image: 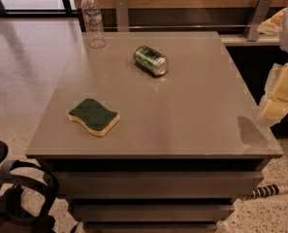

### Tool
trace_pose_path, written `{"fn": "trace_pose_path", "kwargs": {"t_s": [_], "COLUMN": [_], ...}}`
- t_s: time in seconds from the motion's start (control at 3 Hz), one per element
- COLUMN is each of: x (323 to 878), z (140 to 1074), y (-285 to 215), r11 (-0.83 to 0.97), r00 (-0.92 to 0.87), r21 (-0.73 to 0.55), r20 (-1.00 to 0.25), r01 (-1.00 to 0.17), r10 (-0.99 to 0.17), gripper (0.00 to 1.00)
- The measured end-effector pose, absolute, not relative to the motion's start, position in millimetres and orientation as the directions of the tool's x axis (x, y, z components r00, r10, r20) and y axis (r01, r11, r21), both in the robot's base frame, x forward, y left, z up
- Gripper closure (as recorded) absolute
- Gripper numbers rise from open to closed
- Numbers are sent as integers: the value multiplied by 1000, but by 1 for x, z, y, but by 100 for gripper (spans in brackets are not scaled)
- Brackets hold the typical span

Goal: Place green can upright

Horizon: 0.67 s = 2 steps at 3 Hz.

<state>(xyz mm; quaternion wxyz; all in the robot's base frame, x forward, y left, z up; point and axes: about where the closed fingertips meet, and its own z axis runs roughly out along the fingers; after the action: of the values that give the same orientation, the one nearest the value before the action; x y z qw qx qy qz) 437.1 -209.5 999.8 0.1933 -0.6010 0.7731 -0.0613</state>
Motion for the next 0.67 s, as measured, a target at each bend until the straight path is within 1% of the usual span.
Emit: {"fn": "trace_pose_path", "kwargs": {"t_s": [0.33, 0.67], "x": [437, 456], "z": [1000, 1001], "y": [-209, -207], "r11": [270, 297], "r00": [-203, -212], "r21": [-327, -324], "r20": [-225, -271], "r01": [-905, -898], "r10": [-953, -939], "gripper": [0, 0]}}
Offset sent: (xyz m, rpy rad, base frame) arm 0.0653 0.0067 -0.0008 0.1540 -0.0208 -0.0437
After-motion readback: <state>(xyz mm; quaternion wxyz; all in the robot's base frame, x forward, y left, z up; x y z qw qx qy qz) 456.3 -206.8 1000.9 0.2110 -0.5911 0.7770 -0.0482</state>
